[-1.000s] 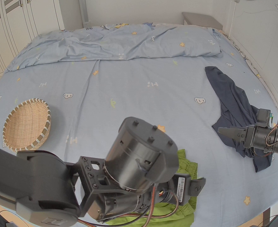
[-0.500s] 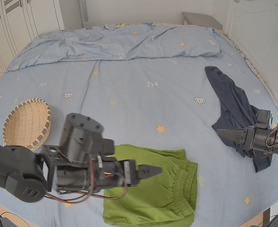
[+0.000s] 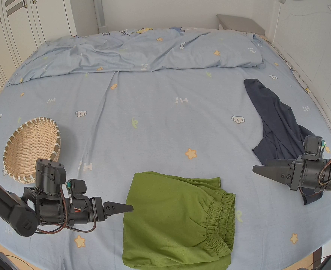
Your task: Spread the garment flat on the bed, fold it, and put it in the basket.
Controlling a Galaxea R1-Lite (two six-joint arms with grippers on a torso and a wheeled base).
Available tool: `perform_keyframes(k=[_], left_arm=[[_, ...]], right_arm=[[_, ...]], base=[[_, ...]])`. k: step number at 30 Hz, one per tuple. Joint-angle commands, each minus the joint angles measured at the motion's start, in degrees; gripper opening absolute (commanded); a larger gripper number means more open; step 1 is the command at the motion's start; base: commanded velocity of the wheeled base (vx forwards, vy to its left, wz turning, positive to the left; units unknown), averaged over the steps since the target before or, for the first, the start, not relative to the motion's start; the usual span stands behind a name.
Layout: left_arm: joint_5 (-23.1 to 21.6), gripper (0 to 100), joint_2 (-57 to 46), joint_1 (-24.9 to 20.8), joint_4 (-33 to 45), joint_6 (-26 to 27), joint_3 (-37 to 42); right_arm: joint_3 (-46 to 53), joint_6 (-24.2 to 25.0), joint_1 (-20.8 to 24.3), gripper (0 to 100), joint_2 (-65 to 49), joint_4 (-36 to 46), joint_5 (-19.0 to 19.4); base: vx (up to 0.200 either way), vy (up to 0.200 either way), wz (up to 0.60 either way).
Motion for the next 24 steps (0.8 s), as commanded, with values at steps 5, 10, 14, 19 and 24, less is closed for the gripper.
perform_keyframes(k=[5, 10, 14, 19, 24], left_arm=[[-0.83, 100, 13.22, -4.01, -10.14, -0.61, 2.66], [-0.47, 100, 16.04, -7.17, -14.00, -2.28, 2.22], [-0.83, 100, 16.21, -9.37, -17.52, -2.63, 2.83], [-0.83, 100, 16.83, -11.48, -21.83, -4.12, 3.19], [-0.91, 100, 16.92, -11.48, -26.31, -7.64, 3.71]], right_arm=[[0.10, 0.01, 0.94, 100, -1.58, 0.67, 0.00], [0.10, 0.01, 0.85, 100, -1.40, 0.67, 0.00], [0.10, 0.01, 0.85, 100, -1.23, 0.67, 0.00], [0.10, 0.01, 0.94, 100, -0.96, 0.67, 0.00], [0.10, 0.01, 0.94, 100, -0.87, 0.67, 0.00]], base=[[0.000, 0.000, 0.00], [0.000, 0.000, 0.00], [0.000, 0.000, 0.00], [0.000, 0.000, 0.00], [0.000, 0.000, 0.00]])
